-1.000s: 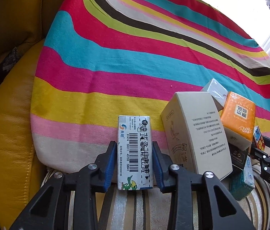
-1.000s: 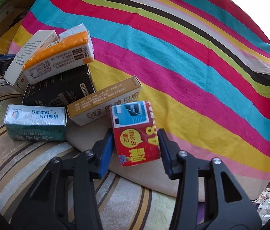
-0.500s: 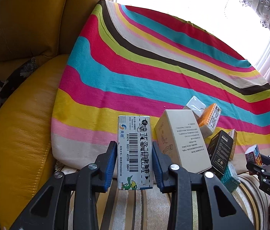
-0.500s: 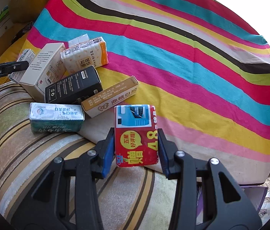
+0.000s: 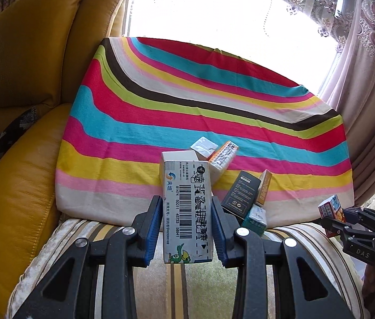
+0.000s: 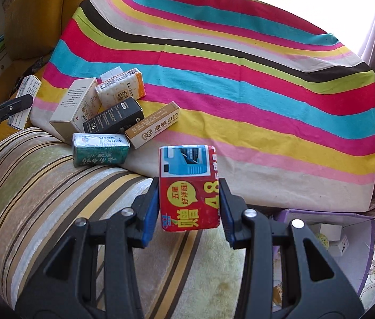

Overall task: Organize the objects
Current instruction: 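Carry the barcode box and red box into the purple-rimmed box and release both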

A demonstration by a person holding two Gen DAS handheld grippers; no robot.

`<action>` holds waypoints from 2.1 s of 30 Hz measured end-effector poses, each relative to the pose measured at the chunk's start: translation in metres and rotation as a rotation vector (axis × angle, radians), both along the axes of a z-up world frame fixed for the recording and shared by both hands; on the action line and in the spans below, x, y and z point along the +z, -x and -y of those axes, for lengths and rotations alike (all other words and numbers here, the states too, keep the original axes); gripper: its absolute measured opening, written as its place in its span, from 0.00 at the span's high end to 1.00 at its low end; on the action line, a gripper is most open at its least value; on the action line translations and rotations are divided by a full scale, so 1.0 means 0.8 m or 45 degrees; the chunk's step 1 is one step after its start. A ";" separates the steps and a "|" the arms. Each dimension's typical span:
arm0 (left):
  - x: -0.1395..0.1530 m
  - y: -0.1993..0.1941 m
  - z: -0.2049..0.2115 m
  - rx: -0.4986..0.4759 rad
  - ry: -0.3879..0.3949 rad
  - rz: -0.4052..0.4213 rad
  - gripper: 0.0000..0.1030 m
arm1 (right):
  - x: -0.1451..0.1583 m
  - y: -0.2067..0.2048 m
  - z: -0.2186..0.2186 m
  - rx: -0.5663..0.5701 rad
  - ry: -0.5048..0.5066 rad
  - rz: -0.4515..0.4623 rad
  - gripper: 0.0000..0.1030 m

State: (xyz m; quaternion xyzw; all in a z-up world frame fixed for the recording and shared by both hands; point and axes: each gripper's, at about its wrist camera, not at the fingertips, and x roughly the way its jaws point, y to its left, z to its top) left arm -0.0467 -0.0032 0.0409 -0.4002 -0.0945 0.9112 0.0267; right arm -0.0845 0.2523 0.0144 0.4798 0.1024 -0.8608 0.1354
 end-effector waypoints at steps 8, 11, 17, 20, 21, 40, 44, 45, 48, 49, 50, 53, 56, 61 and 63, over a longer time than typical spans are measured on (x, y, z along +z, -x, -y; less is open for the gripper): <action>0.010 -0.018 -0.046 -0.126 -0.026 -0.053 0.64 | 0.022 -0.031 -0.035 -0.134 0.084 -0.068 0.56; 0.009 -0.017 -0.059 -0.161 -0.050 -0.053 0.64 | 0.030 -0.042 -0.050 -0.173 0.113 -0.092 0.56; 0.006 -0.013 -0.088 -0.242 -0.053 -0.036 0.64 | 0.041 -0.064 -0.079 -0.250 0.134 -0.134 0.56; 0.003 -0.013 -0.107 -0.285 -0.062 -0.023 0.64 | 0.036 -0.068 -0.100 -0.297 0.138 -0.121 0.56; 0.003 -0.013 -0.114 -0.302 -0.069 -0.018 0.64 | 0.036 -0.069 -0.107 -0.318 0.143 -0.117 0.56; 0.017 0.000 -0.280 -0.683 -0.069 0.034 0.64 | 0.039 -0.103 -0.256 -0.667 0.064 -0.199 0.56; 0.016 -0.001 -0.320 -0.769 -0.049 0.044 0.64 | 0.038 -0.110 -0.278 -0.732 0.036 -0.212 0.56; 0.016 0.000 -0.329 -0.784 -0.048 0.043 0.64 | 0.037 -0.112 -0.284 -0.745 0.035 -0.210 0.56; 0.018 0.001 -0.351 -0.828 -0.053 0.039 0.64 | 0.035 -0.114 -0.299 -0.788 0.030 -0.211 0.56; 0.018 0.001 -0.358 -0.842 -0.054 0.036 0.64 | 0.034 -0.115 -0.302 -0.795 0.028 -0.209 0.56; 0.017 0.001 -0.366 -0.856 -0.055 0.038 0.64 | 0.034 -0.116 -0.304 -0.799 0.026 -0.209 0.56; 0.016 0.002 -0.383 -0.899 -0.064 0.043 0.64 | 0.031 -0.118 -0.312 -0.818 0.030 -0.213 0.56; 0.017 0.001 -0.399 -0.945 -0.092 0.046 0.64 | 0.031 -0.119 -0.319 -0.832 0.035 -0.218 0.56; 0.014 0.003 -0.414 -0.986 -0.124 0.061 0.49 | 0.033 -0.121 -0.323 -0.844 0.057 -0.229 0.53; 0.012 0.006 -0.412 -0.974 -0.142 0.072 0.43 | 0.034 -0.121 -0.324 -0.851 0.059 -0.230 0.44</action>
